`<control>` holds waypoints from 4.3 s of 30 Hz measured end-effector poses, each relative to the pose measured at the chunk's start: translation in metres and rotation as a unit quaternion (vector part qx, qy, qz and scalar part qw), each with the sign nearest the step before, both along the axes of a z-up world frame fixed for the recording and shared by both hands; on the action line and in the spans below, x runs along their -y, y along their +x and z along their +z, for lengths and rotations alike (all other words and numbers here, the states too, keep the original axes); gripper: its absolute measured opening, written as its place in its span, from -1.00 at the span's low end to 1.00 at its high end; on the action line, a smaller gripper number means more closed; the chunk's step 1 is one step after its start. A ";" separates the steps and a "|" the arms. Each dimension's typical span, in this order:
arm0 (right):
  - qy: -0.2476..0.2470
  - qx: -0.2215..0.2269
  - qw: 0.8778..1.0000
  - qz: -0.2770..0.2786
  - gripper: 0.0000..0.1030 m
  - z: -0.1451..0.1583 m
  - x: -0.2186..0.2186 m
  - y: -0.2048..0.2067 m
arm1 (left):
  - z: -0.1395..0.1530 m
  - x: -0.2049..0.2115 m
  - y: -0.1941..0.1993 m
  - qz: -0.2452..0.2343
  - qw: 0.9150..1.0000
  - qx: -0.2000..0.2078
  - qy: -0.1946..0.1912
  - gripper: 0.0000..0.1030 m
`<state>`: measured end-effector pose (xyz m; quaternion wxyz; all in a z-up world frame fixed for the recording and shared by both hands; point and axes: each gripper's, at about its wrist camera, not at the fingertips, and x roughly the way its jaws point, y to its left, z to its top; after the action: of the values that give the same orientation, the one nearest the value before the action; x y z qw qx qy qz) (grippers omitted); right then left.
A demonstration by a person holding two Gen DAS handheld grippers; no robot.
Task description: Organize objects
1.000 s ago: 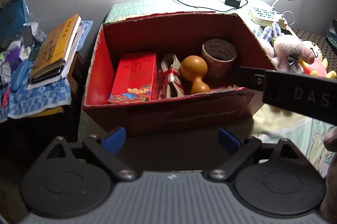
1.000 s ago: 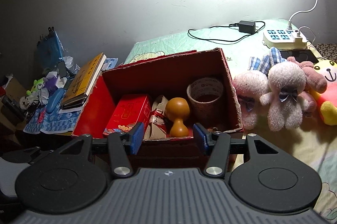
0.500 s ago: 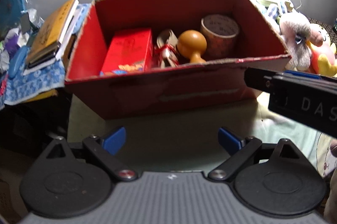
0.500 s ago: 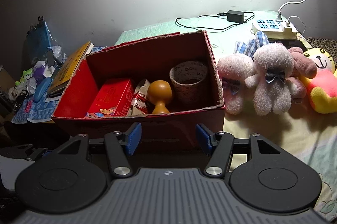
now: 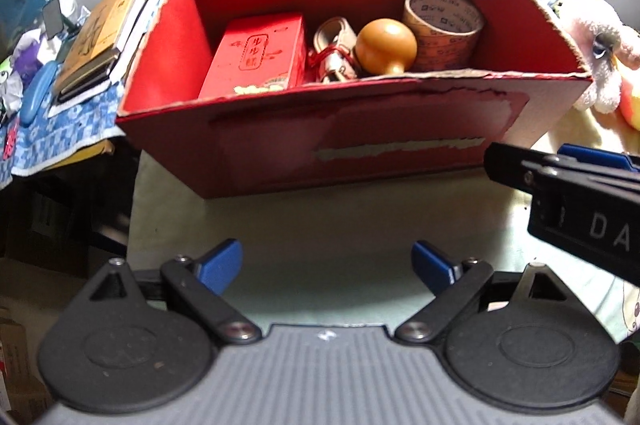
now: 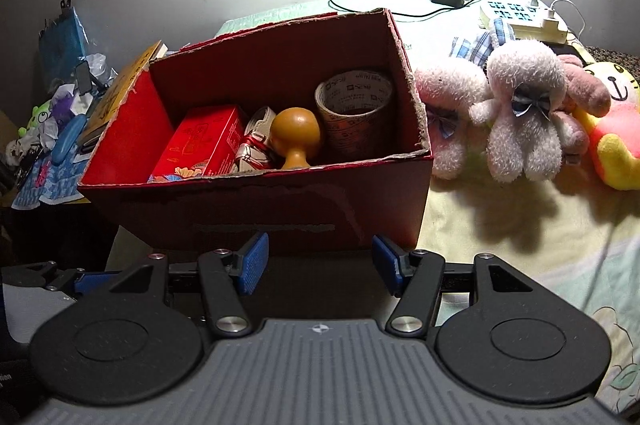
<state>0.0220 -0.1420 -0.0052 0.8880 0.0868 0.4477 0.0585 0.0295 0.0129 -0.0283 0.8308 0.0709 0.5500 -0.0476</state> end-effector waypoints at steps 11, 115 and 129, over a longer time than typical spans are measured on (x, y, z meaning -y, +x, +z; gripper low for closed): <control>-0.018 -0.035 0.999 0.003 0.17 -0.010 -0.012 -0.001 | -0.012 -0.009 0.000 -0.009 1.000 -0.030 -0.002 0.85; -0.061 0.018 0.997 -0.053 0.35 0.025 -0.006 0.093 | 0.036 -0.016 0.105 0.003 0.996 0.084 -0.001 0.86; -0.062 0.027 0.996 -0.053 0.35 0.028 -0.003 0.089 | 0.038 -0.015 0.103 0.001 0.996 0.086 -0.008 0.86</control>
<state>0.1109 -0.1385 0.0227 0.9053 0.0533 0.4211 -0.0146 0.1330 0.0274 0.0097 0.8757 0.0674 0.4761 -0.0446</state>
